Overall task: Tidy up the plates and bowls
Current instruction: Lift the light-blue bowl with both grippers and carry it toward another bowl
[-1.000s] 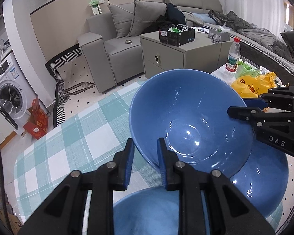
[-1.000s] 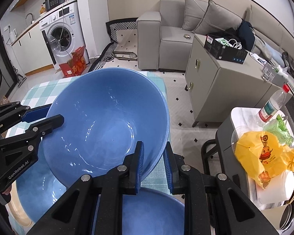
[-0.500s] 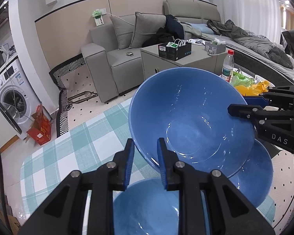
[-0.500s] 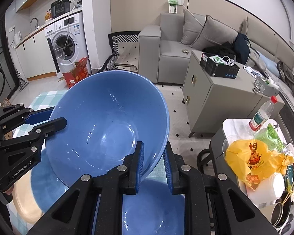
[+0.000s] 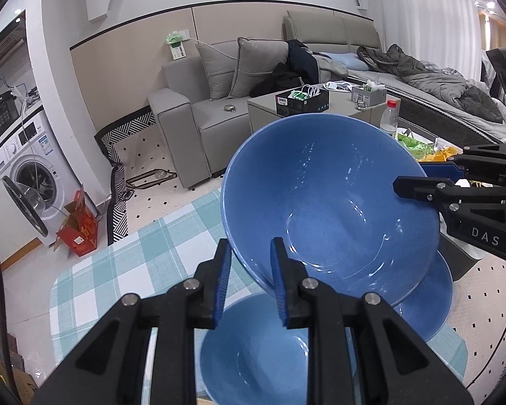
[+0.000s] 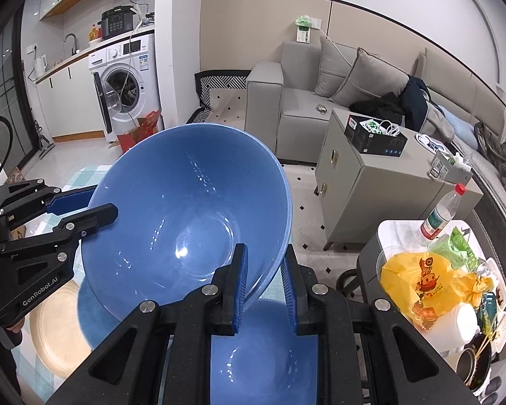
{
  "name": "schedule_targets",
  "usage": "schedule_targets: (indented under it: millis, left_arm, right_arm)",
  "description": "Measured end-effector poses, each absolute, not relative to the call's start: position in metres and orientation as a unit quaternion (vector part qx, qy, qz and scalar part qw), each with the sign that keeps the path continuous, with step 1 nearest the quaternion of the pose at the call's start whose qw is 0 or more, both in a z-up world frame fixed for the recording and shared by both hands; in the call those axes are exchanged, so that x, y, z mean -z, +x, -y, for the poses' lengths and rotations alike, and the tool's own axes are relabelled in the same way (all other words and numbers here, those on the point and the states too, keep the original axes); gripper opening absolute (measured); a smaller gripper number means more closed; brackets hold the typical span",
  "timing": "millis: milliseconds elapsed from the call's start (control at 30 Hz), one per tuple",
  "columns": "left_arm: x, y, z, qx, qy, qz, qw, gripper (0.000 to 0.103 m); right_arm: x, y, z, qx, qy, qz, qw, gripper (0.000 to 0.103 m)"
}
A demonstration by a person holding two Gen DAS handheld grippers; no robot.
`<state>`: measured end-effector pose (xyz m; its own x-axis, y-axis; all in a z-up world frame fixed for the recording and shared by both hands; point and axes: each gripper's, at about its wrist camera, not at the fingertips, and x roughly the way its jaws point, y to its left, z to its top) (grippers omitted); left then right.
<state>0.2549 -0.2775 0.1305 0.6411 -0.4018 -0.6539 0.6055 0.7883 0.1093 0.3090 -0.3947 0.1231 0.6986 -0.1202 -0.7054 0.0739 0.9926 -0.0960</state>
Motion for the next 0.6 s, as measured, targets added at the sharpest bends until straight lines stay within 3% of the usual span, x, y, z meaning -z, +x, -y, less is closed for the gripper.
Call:
schedule_targets:
  millis: [600]
  left_arm:
    - [-0.142,0.216,0.227,0.266,0.146,-0.301,0.904,0.022]
  right_arm:
    - [-0.14,0.274,0.348,0.032,-0.052,-0.367,0.928,0.02]
